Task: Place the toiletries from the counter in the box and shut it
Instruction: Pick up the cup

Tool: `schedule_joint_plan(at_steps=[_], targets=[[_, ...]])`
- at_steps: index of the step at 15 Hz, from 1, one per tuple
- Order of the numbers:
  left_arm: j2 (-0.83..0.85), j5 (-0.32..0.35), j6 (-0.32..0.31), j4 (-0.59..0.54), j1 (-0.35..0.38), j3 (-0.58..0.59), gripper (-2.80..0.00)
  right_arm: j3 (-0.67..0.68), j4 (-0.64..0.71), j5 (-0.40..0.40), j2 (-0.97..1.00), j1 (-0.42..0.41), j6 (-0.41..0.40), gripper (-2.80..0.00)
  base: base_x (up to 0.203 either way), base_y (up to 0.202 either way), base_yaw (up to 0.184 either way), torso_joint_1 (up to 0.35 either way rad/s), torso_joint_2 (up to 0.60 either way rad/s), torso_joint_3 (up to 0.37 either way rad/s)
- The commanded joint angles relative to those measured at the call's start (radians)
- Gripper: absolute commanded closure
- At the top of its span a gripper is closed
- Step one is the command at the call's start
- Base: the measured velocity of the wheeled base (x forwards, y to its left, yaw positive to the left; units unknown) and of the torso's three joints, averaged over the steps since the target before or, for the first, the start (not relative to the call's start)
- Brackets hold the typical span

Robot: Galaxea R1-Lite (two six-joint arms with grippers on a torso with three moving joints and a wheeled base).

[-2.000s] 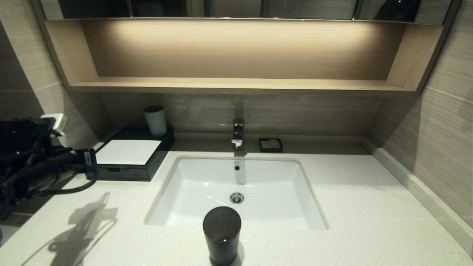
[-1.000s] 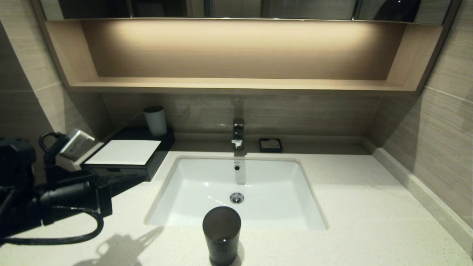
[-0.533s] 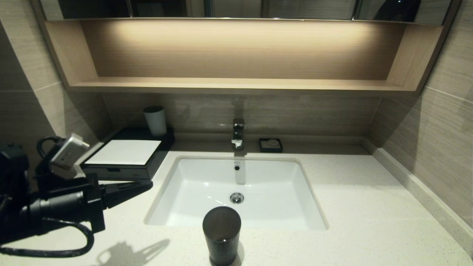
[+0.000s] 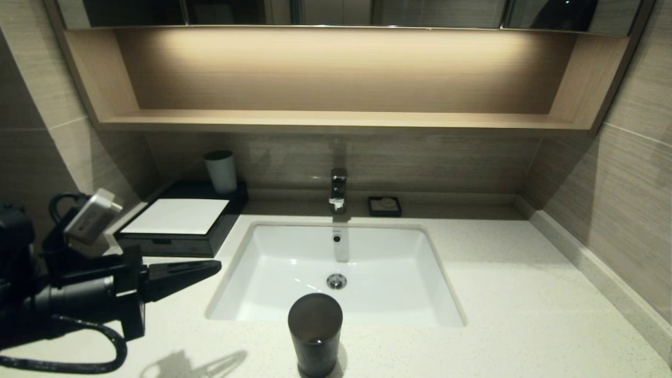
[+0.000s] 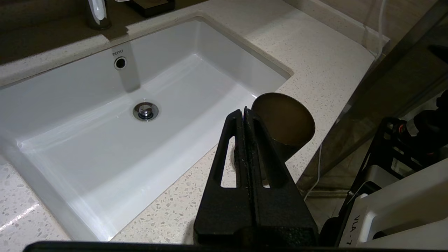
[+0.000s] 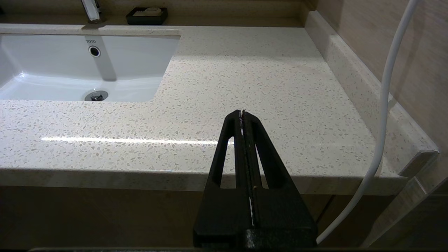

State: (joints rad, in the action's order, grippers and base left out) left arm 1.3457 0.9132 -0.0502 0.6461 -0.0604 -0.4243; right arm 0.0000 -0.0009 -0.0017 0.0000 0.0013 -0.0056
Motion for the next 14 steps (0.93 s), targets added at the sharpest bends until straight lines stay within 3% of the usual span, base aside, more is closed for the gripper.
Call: schedule_joint_plan(at_steps=[1, 4, 8, 14], targets=[[0.013, -0.002, 0.001, -0.101, -0.007, -0.069, 0.0, 0.001, -0.001, 0.0, -0.002, 0.0, -0.001, 0.0, 0.0, 0.0, 0.0, 0.0, 0.0, 0.0], [-0.004, -0.058, 0.001, -0.432, -0.041, -0.223, 0.0, 0.002, -0.001, 0.0, -0.001, 0.0, -0.001, 0.0, 0.0, 0.0, 0.0, 0.0, 0.0, 0.0], [0.013, -0.307, 0.04, -0.89, -0.202, -0.472, 0.0, 0.002, -0.001, 0.0, -0.002, 0.002, -0.001, 0.0, 0.0, 0.0, 0.0, 0.0, 0.0, 0.0], [0.13, -0.508, 0.165, -1.171, -0.382, -0.67, 0.0, 0.0, -0.001, 0.0, -0.001, 0.0, -0.001, 0.0, 0.0, 0.0, 0.0, 0.0, 0.0, 0.0]])
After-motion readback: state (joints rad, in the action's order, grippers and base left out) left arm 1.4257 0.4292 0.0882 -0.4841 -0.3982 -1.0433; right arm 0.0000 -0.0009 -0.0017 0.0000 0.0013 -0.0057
